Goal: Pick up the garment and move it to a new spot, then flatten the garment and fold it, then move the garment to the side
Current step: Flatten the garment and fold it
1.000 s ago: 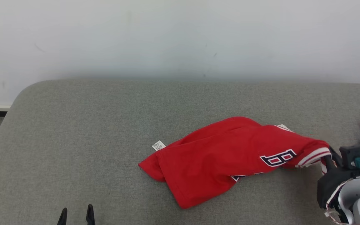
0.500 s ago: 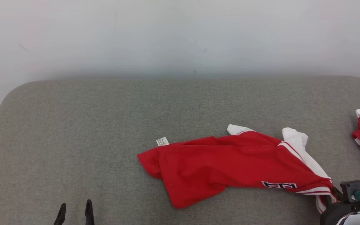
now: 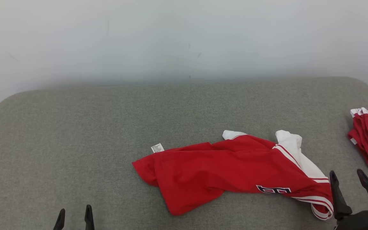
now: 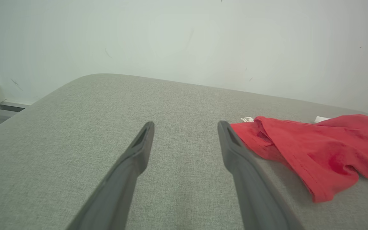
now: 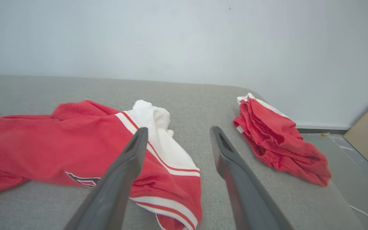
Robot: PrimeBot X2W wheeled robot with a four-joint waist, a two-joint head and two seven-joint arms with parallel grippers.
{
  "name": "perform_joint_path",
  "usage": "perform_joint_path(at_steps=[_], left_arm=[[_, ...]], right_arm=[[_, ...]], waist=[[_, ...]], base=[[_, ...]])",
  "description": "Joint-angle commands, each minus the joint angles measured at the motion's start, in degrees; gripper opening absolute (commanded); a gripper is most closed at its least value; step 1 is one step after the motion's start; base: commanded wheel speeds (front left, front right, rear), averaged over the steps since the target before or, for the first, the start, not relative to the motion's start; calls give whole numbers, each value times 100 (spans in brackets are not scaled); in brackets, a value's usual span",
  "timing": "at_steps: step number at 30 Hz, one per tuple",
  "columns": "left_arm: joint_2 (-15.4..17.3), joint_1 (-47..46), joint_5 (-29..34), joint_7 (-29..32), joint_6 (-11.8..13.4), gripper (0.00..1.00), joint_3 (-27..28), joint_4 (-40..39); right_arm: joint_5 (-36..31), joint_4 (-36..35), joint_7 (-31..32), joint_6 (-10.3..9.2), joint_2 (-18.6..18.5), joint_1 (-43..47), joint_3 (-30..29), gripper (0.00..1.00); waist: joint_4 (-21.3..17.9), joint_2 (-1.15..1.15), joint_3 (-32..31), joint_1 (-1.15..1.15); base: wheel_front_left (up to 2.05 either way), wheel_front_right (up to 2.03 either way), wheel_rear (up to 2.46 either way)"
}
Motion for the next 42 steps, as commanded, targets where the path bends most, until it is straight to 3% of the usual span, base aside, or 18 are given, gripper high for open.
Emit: perform_joint_path(at_steps=[1, 7, 10, 13, 19, 34, 42], left_arm=[[-6, 22, -22, -18, -4, 100, 13, -12], [-5, -4, -36, -18, -7, 100, -5, 26], [-6, 20, -58, -18, 20, 100, -25, 18], [-6, 32, -64, -18, 27, 100, -23, 16], [-6, 15, -59, -17, 4, 100, -13, 43], [-6, -22, -124, -17, -6, 100, -65, 144], [-3, -833, -356, 15, -128, 100, -516, 1127]], right_arm=[[-66, -160, -178, -14, 125, 119, -18, 100], [-405, -538, -1300, -14, 651, 325, -227, 100], [-711, -433, -2035, -14, 824, 435, -322, 100], [-834, -249, -2316, -14, 858, 468, -315, 100], [-737, 99, -2461, -14, 860, 320, -75, 100], [-638, 219, -2471, -14, 861, 155, 164, 100], [-575, 300, -2472, -14, 863, 73, 257, 100]], waist=[[-39, 0, -9, 0], [-109, 0, -52, 0], [-143, 0, -91, 0], [-176, 0, -103, 0], [-244, 0, -98, 0], [-358, 0, -95, 0], [-546, 0, 10, 0]], base=[[0, 0, 0], [0, 0, 0], [0, 0, 0], [0, 0, 0], [0, 0, 0], [0, 0, 0], [0, 0, 0]])
